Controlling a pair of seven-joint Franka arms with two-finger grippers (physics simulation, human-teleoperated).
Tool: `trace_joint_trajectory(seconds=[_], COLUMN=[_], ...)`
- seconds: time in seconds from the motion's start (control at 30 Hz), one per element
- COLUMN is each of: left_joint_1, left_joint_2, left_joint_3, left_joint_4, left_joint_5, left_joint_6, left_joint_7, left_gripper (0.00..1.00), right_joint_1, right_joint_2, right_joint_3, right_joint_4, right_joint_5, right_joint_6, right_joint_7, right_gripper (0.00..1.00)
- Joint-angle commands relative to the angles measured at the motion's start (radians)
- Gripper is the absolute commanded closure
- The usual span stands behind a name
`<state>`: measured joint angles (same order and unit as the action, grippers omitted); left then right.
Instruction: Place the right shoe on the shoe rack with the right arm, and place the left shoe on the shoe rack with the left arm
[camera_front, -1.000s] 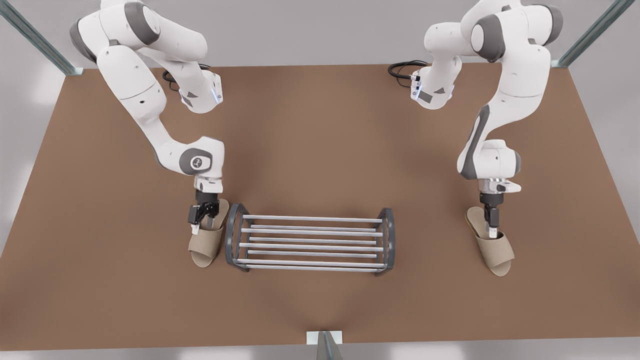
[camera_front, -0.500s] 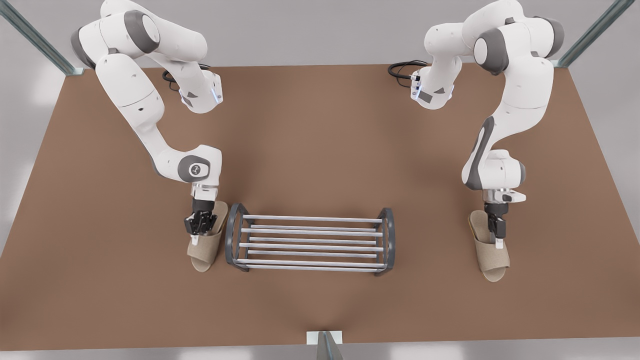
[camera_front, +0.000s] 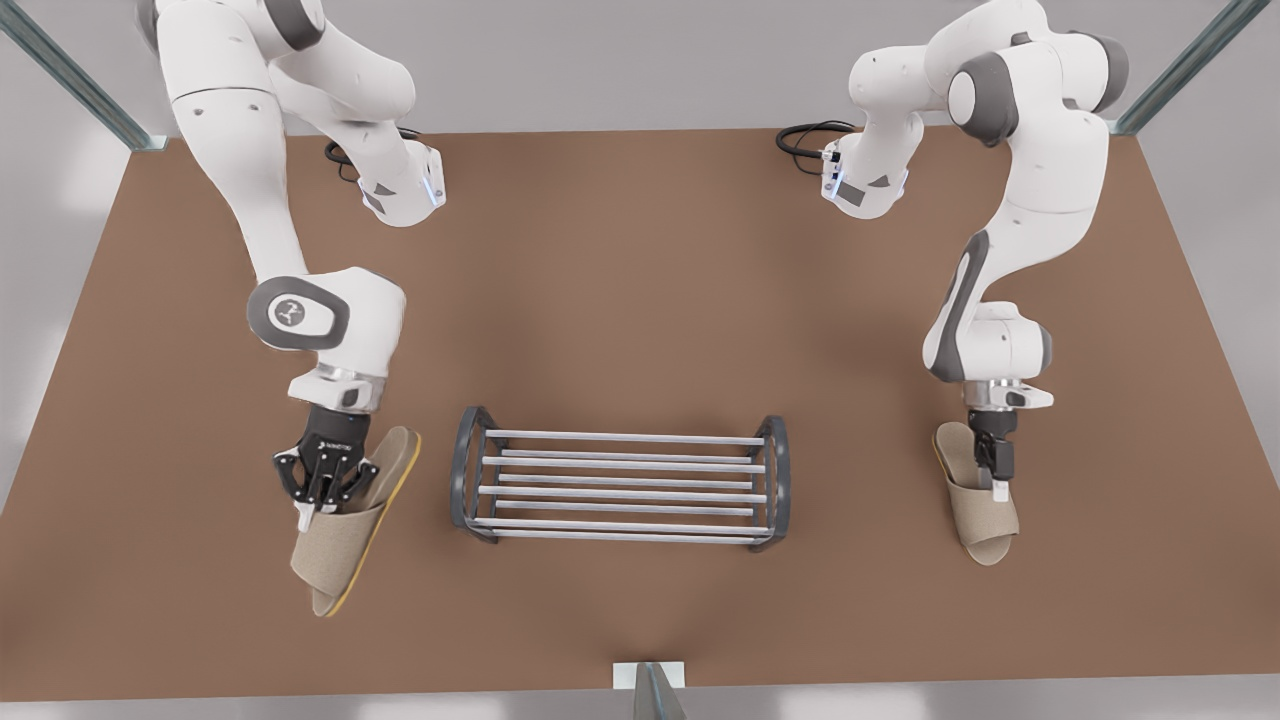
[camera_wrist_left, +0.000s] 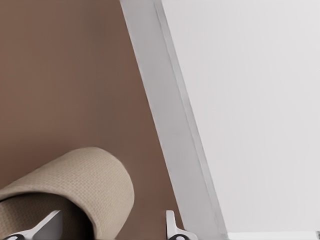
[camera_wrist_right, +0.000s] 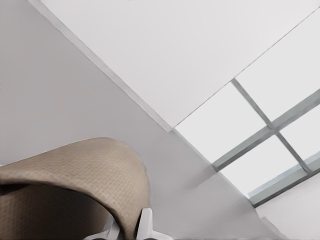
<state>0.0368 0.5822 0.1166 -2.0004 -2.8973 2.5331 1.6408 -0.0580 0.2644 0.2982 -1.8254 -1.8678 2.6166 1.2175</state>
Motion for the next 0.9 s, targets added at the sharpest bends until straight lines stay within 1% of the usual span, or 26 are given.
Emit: trace_joint_trajectory(seconds=[0.0, 0.03, 0.1, 0.17, 0.27, 0.33, 0.37, 0.4, 0.53, 0.6, 0.63, 0.67, 0.7, 0.73, 0.77, 0.87], left_joint_1=[0.000, 0.000, 0.000, 0.012, 0.022, 0.022, 0.022, 0.022, 0.022, 0.022, 0.022, 0.022, 0.022, 0.022, 0.022, 0.022], left_joint_2=[-0.007, -0.009, -0.005, -0.005, 0.002, 0.004, 0.004, 0.004, 0.005, 0.014, 0.014, 0.014, 0.014, 0.014, 0.022, 0.037], left_joint_3=[0.000, -0.002, -0.017, -0.037, -0.049, -0.051, -0.049, -0.051, -0.049, -0.051, -0.051, -0.051, -0.049, -0.049, -0.049, -0.049], left_joint_4=[0.003, 0.002, 0.002, 0.006, 0.014, 0.020, 0.022, 0.022, 0.022, 0.028, 0.028, 0.028, 0.034, 0.035, 0.045, 0.068], left_joint_5=[-0.298, -0.298, -0.306, -0.300, -0.292, -0.290, -0.290, -0.290, -0.290, -0.290, -0.290, -0.290, -0.289, -0.289, -0.287, -0.269], left_joint_6=[0.009, 0.009, 0.029, 0.116, 0.116, 0.116, 0.116, 0.116, 0.116, 0.116, 0.116, 0.116, 0.115, 0.116, 0.115, 0.115], left_joint_7=[-0.013, -0.013, -0.038, -0.173, -0.210, -0.210, -0.210, -0.210, -0.208, -0.208, -0.208, -0.208, -0.208, -0.207, -0.207, -0.207], left_gripper=[0.00, 0.00, 0.00, 0.00, 0.00, 0.00, 0.03, 0.11, 0.12, 0.19, 0.25, 0.25, 0.25, 0.25, 0.25, 0.25], right_joint_1=[0.061, 0.081, 0.110, 0.116, 0.118, 0.116, 0.118, 0.118, 0.152, 0.155, 0.155, 0.159, 0.159, 0.161, 0.161, 0.162], right_joint_2=[-0.045, -0.051, -0.077, -0.082, -0.085, -0.080, -0.071, -0.062, -0.024, 0.006, 0.012, 0.015, 0.015, 0.015, 0.018, 0.038], right_joint_3=[0.051, 0.140, 0.176, 0.252, 0.259, 0.257, 0.257, 0.257, 0.251, 0.242, 0.240, 0.219, 0.216, 0.214, 0.213, 0.213], right_joint_4=[0.015, 0.017, 0.015, -0.001, -0.041, -0.060, -0.066, -0.066, -0.055, -0.041, -0.038, -0.032, -0.029, -0.025, -0.025, -0.012], right_joint_5=[0.446, 0.455, 0.458, 0.473, 0.464, 0.365, 0.314, 0.309, 0.288, 0.291, 0.291, 0.321, 0.456, 0.506, 0.507, 0.529], right_joint_6=[-0.101, -0.242, -0.240, -0.221, -0.130, -0.078, -0.059, -0.046, -0.053, -0.050, -0.050, -0.044, -0.036, -0.038, -0.038, -0.036], right_joint_7=[-1.125, -1.145, -1.236, -1.279, -1.280, -1.342, -1.351, -1.352, -1.352, -1.354, -1.372, -1.478, -1.625, -1.678, -1.668, -1.662], right_gripper=[0.79, 0.79, 0.79, 0.79, 0.79, 0.79, 0.79, 0.79, 0.79, 0.79, 0.79, 0.79, 0.79, 0.79, 0.00, 0.00])
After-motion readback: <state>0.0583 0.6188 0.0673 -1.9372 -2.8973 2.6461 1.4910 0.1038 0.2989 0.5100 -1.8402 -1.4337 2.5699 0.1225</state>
